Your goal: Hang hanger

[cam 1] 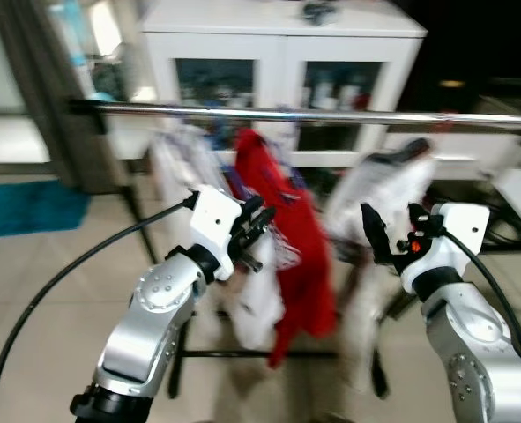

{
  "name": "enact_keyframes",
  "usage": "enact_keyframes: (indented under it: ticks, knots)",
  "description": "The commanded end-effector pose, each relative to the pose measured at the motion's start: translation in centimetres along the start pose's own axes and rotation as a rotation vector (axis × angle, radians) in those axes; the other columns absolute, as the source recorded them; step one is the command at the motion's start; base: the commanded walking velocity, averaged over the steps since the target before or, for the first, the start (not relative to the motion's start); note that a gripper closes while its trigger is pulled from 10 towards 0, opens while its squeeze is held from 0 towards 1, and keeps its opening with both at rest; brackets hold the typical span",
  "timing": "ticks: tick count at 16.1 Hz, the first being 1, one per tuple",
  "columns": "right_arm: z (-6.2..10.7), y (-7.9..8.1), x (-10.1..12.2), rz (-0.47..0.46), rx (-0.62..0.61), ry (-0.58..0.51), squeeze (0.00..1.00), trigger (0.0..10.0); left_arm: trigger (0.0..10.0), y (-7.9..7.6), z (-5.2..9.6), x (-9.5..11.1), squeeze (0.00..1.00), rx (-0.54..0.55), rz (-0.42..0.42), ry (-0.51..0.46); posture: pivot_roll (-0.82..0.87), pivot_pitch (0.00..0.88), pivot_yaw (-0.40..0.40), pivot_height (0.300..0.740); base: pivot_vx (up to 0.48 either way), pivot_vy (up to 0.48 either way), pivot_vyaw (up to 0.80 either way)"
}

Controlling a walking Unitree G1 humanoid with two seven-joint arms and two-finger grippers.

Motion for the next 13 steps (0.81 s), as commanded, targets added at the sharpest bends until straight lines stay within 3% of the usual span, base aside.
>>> enact_keyframes:
  ticks: [1,2,3,7,13]
  knots:
    - [0.2,-0.6,0.2,0.042,-0.03,-0.01,1.0,10.0,10.0,-0.5,-0.3,0.1,0.0,-0.012,-0.005,-0.005,0.04,0.0,0.029,0.74,0.0,-0.262,-0.75]
    - [0.2,-0.6,0.0,0.073,-0.036,-0.003,1.0,10.0,10.0,-0.5,-0.3,0.1,0.0,-0.011,-0.005,-0.005,0.04,0.0,0.029,0.74,0.0,-0.262,-0.76]
    - [0.3,-0.2,0.0,0.047,-0.026,-0.015,1.0,10.0,10.0,-0.5,-0.3,0.1,0.0,-0.009,-0.006,-0.006,0.04,0.0,0.027,0.74,0.0,-0.262,-0.76]
    - [0.2,-1.3,0.8,0.08,-0.109,-0.046,1.0,10.0,10.0,0.0,-0.3,0.2,0.0,0.008,-0.007,-0.012,0.04,0.002,0.023,0.74,0.0,-0.248,-0.76]
    - [0.1,-1.5,2.0,0.072,-0.142,-0.1,1.0,10.0,10.0,0.1,-0.3,0.3,0.0,0.017,-0.004,-0.021,0.04,0.004,0.017,0.74,0.0,-0.247,-0.73]
Point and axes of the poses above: a point about 5 cm out from each wrist's last joint towards the gripper, its own z axis pointing back from the gripper into the wrist, its own x axis along the axis of the wrist's last joint, y = z × x, the point moved 5 cm from there along -z, pointing out of the wrist towards the gripper, and after that the axes turned 11 degrees about z, right-handed, at the moved point
